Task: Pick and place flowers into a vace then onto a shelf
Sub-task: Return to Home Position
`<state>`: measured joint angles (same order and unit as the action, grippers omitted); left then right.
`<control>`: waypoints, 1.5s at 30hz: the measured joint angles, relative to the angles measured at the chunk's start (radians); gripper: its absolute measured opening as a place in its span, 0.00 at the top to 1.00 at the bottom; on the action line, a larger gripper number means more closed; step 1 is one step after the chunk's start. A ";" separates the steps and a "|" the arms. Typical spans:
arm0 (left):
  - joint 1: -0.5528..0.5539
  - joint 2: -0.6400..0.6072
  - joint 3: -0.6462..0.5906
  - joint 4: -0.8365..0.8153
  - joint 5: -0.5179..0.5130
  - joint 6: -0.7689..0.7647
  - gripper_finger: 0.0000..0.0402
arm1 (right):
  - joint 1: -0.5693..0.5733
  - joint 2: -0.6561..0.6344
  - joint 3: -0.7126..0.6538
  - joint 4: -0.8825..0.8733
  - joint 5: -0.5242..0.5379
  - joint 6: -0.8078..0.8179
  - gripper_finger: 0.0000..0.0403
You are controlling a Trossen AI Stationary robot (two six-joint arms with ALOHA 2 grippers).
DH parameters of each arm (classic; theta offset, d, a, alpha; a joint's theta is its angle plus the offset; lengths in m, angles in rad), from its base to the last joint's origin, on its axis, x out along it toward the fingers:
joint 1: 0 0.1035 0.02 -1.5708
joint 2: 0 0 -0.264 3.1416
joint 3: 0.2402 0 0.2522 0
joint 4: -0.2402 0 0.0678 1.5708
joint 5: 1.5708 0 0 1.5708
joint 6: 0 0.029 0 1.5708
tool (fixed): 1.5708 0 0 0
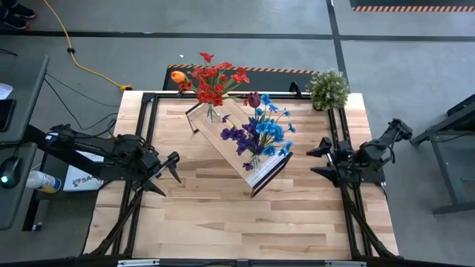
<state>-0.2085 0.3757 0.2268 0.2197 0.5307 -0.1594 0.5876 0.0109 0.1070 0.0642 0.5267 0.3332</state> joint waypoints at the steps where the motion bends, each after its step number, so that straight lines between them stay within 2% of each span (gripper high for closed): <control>1: 0.001 -0.001 0.000 -0.011 0.000 0.004 0.17 | -0.014 0.000 0.000 -0.002 -0.005 -0.001 0.18; 7: 0.079 -0.070 0.000 -0.076 0.052 0.032 0.17 | -0.123 0.000 0.000 -0.021 -0.082 -0.017 0.18; 16: 0.256 -0.173 0.000 -0.175 0.224 0.025 0.17 | -0.310 0.000 0.000 -0.022 -0.195 -0.035 0.18; 21: 0.321 -0.216 -0.003 -0.170 0.291 0.071 0.17 | -0.392 0.000 0.000 -0.006 -0.277 -0.022 0.18; 23: 0.320 -0.231 -0.026 -0.155 0.272 0.067 0.17 | -0.411 0.000 0.000 0.011 -0.299 -0.021 0.18; 27: 0.321 -0.250 -0.110 -0.092 0.096 -0.068 0.17 | -0.420 0.000 0.000 0.015 -0.303 -0.008 0.18; 32: 0.320 -0.250 -0.199 0.069 0.082 -0.079 0.17 | -0.419 0.000 0.000 0.015 -0.291 -0.001 0.18; 40: 0.320 -0.250 -0.211 -0.011 0.058 -0.054 0.17 | -0.419 0.001 0.000 -0.032 -0.216 0.000 0.18; 45: 0.320 -0.250 -0.212 -0.081 -0.007 -0.013 0.17 | -0.419 0.001 0.000 -0.045 -0.154 -0.039 0.18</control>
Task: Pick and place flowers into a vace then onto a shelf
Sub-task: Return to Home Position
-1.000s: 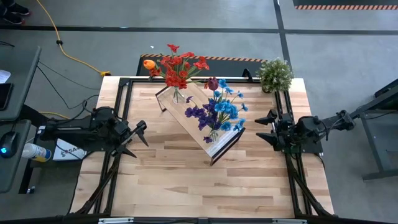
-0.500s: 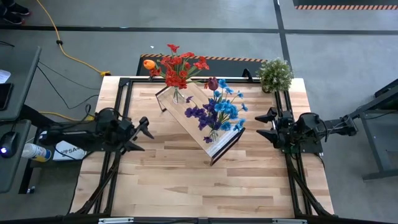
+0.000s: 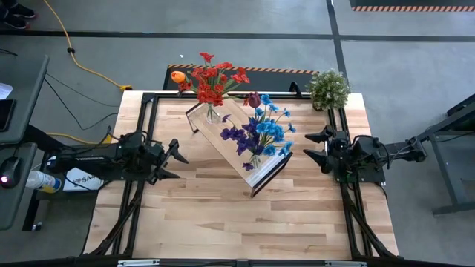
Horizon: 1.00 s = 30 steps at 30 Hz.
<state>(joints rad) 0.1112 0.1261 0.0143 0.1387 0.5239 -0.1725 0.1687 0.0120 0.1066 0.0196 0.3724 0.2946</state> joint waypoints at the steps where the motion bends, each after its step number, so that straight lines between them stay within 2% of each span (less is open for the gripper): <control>1: 0.000 0.000 0.000 -0.008 -0.021 0.015 0.17 | 0.000 0.000 0.000 0.000 0.019 -0.010 0.18; 4: 0.000 0.000 -0.001 -0.046 -0.064 0.033 0.17 | 0.000 0.000 -0.005 0.008 0.068 -0.032 0.18; 10: 0.000 0.000 -0.002 -0.069 -0.084 0.073 0.17 | 0.000 0.000 -0.064 0.057 0.108 -0.037 0.18; 12: 0.000 0.000 -0.002 -0.069 -0.088 0.094 0.17 | 0.000 0.000 -0.094 0.119 0.090 -0.060 0.18; 17: 0.000 0.019 -0.003 -0.071 -0.097 0.117 0.17 | 0.001 0.001 -0.096 0.119 0.041 -0.071 0.18; 24: 0.000 0.068 -0.003 -0.071 -0.097 0.150 0.17 | 0.001 0.001 -0.096 0.093 0.051 -0.098 0.18; 30: -0.001 0.047 -0.004 -0.066 -0.022 0.249 0.17 | 0.000 0.001 -0.097 0.086 -0.020 -0.094 0.18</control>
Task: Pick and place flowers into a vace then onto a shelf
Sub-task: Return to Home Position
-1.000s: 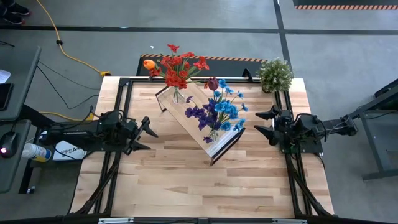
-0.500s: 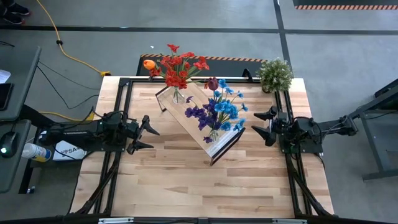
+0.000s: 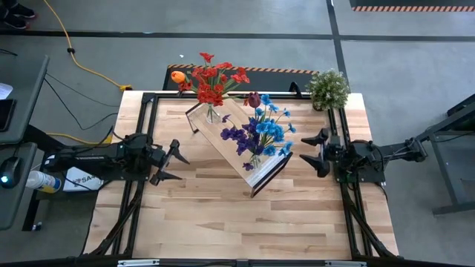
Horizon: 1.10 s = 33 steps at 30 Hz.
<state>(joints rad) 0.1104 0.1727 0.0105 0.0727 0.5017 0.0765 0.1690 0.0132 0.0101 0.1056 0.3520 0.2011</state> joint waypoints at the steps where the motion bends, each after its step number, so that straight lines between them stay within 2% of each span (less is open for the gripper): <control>1: 0.000 -0.001 0.000 0.002 0.001 -0.002 0.17 | 0.000 0.000 0.000 0.000 -0.017 0.007 0.18; 6: 0.000 0.000 0.000 0.000 0.003 0.003 0.17 | 0.000 0.000 0.000 -0.011 -0.077 0.042 0.18; 10: 0.001 0.000 0.000 -0.001 0.019 0.033 0.17 | 0.000 0.001 0.000 -0.040 -0.083 0.056 0.18; 22: 0.001 0.017 0.000 0.003 0.027 0.048 0.17 | 0.000 -0.001 -0.001 -0.045 -0.107 -0.025 0.18; 28: 0.001 0.017 0.000 0.002 0.034 -0.116 0.17 | 0.000 -0.001 -0.001 -0.045 -0.120 0.017 0.18; 33: 0.001 0.017 0.000 0.001 0.023 -0.134 0.17 | 0.000 -0.001 -0.001 -0.044 -0.121 0.033 0.18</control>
